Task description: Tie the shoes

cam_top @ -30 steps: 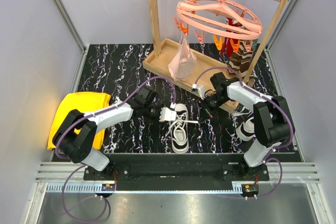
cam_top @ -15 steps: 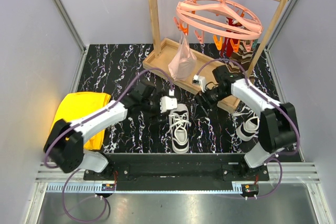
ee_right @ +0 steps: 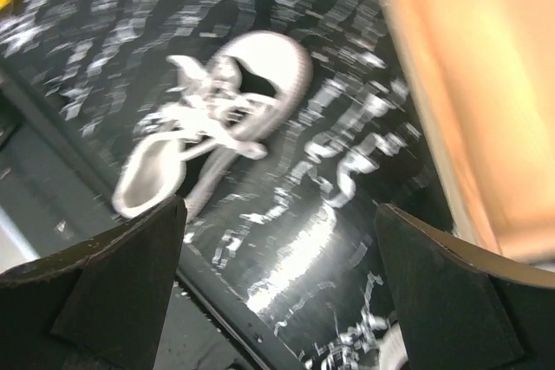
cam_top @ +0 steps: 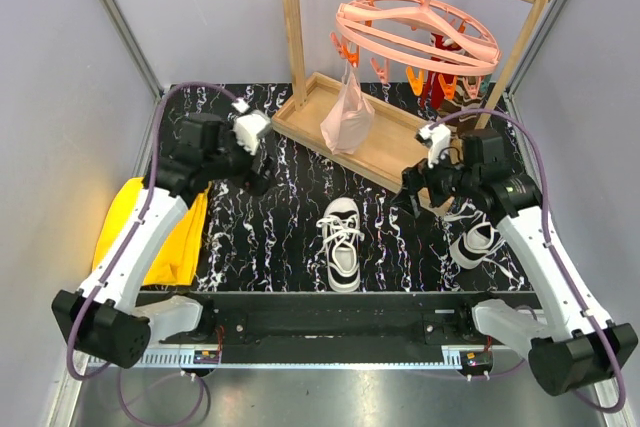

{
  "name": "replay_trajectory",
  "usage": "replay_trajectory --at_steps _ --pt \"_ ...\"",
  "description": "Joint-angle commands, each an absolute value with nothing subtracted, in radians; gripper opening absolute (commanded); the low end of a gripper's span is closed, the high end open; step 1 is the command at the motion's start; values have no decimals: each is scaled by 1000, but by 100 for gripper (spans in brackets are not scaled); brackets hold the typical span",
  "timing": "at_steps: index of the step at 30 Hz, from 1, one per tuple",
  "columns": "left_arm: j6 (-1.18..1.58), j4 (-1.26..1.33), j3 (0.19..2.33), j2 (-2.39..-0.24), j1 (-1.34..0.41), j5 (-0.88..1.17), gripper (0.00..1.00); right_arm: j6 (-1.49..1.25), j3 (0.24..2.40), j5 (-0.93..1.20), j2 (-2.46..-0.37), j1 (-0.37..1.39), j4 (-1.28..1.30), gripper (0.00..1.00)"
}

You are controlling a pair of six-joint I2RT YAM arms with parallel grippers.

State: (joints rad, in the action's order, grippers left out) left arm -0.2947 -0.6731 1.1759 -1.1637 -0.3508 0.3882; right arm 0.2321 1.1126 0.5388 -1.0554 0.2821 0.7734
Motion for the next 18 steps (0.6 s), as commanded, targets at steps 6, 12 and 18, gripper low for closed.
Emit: replay_trajectory --at_steps 6,12,18 --pt "-34 -838 1108 -1143 -132 298 99 121 983 423 -953 92 738 100" --pt "-6 -807 1025 -1057 -127 160 99 87 934 492 -904 15 707 100" --pt "-9 -795 1034 -1023 -124 138 99 95 943 512 -905 11 707 100"
